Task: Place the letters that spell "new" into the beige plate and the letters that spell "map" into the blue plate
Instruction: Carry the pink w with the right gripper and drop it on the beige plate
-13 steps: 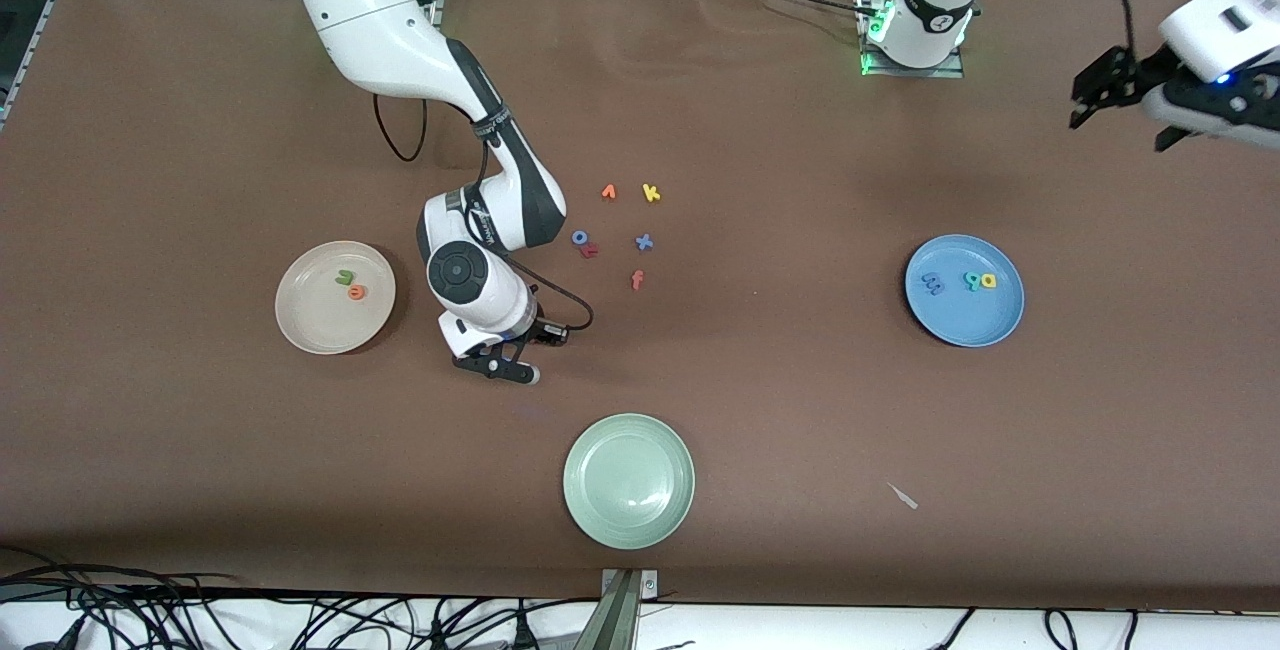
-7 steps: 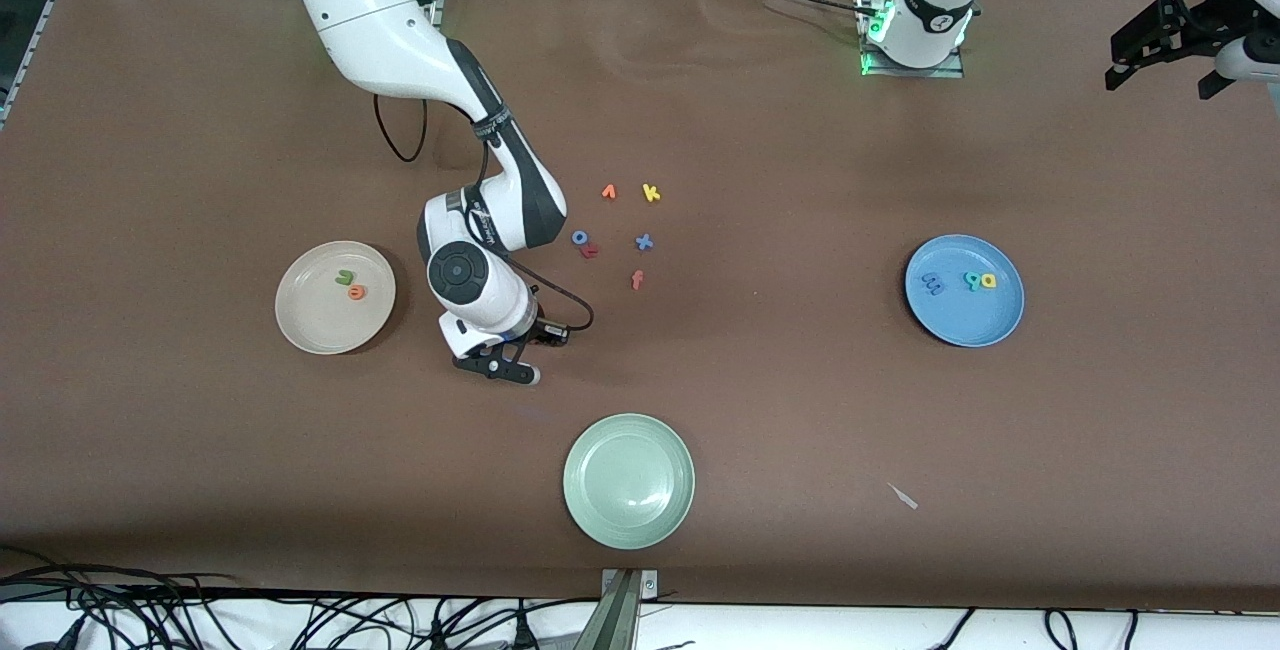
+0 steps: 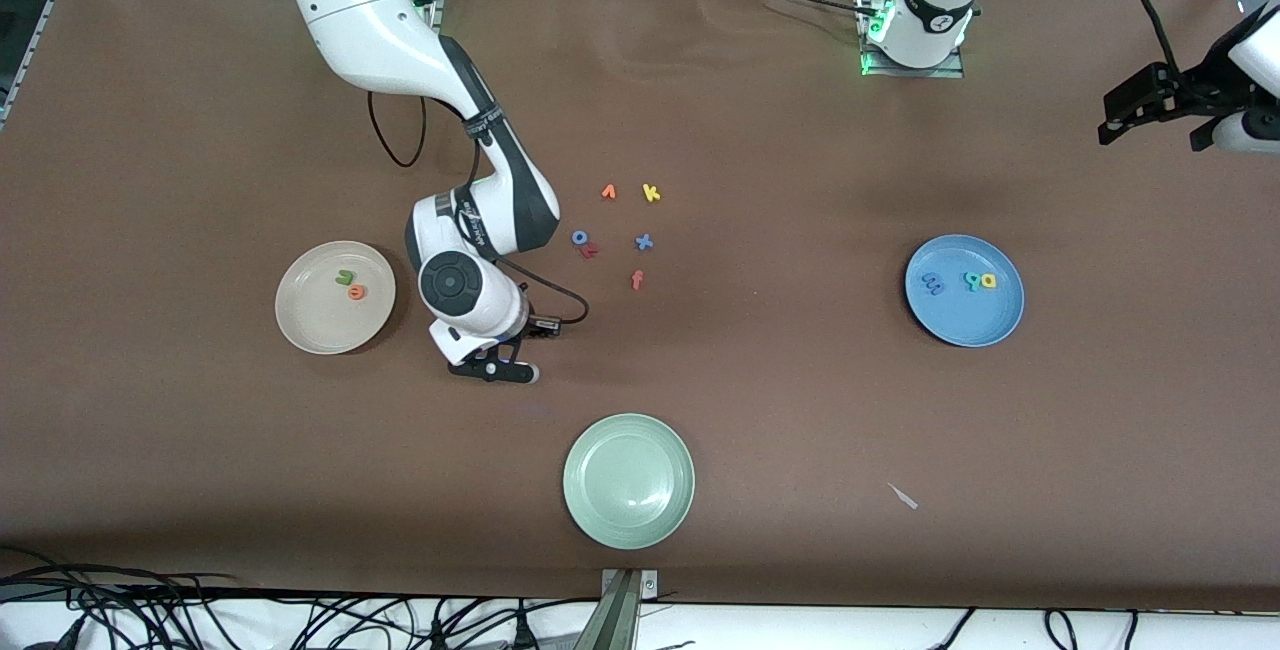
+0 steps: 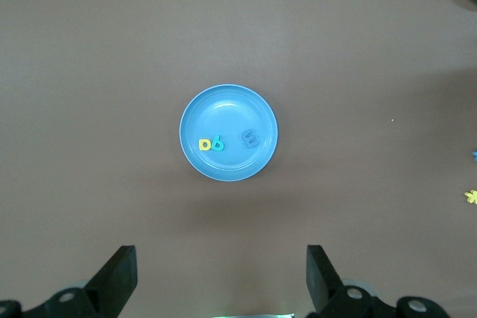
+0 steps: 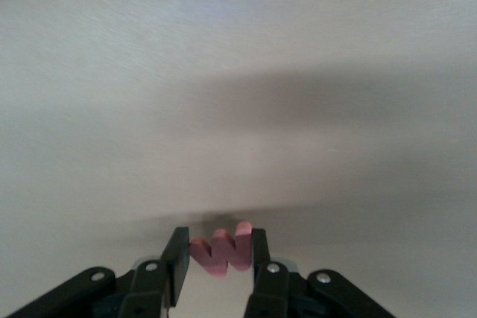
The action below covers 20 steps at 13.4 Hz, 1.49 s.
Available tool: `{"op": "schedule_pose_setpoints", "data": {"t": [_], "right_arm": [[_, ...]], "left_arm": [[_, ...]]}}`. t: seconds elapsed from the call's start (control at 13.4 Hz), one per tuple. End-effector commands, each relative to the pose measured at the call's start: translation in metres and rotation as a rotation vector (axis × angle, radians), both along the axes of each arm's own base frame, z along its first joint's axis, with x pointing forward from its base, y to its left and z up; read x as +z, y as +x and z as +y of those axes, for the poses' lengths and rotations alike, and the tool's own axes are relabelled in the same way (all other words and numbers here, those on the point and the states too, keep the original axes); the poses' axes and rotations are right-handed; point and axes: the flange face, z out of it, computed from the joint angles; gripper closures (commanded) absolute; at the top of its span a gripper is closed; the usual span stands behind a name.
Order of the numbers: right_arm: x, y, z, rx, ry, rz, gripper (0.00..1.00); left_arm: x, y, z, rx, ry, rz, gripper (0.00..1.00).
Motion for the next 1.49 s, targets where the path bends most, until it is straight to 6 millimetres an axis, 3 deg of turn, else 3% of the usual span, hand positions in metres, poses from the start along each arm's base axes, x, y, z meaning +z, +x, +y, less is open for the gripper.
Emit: {"op": "schedule_pose_setpoints", "data": {"t": [0.0,0.37,0.89,1.19,1.42], "right_arm": [[0.019,-0.011,-0.031,0.082,-0.014,0.025,0.65],[0.012,-0.054,-0.083,0.185,-0.002,-0.042,0.65],[0.031,-0.088,-0.164,0.238,0.005,-0.014,0.65],[0.036,-0.084,-0.230,0.291,-0.008,0.006,0.65],[0.041,-0.076,-0.267,0.330,-0.018,0.012,0.64]], "left_arm": [[0.009,0.003,-0.012,-0.006,-0.014,-0.011,0.00],[0.007,0.009,-0.009,0.000,-0.020,-0.011,0.00],[0.002,0.012,-0.006,0.006,-0.021,0.001,0.00],[0.002,0.011,-0.003,0.009,-0.022,0.004,0.00],[0.002,0.011,-0.001,0.014,-0.021,0.006,0.00]]}}
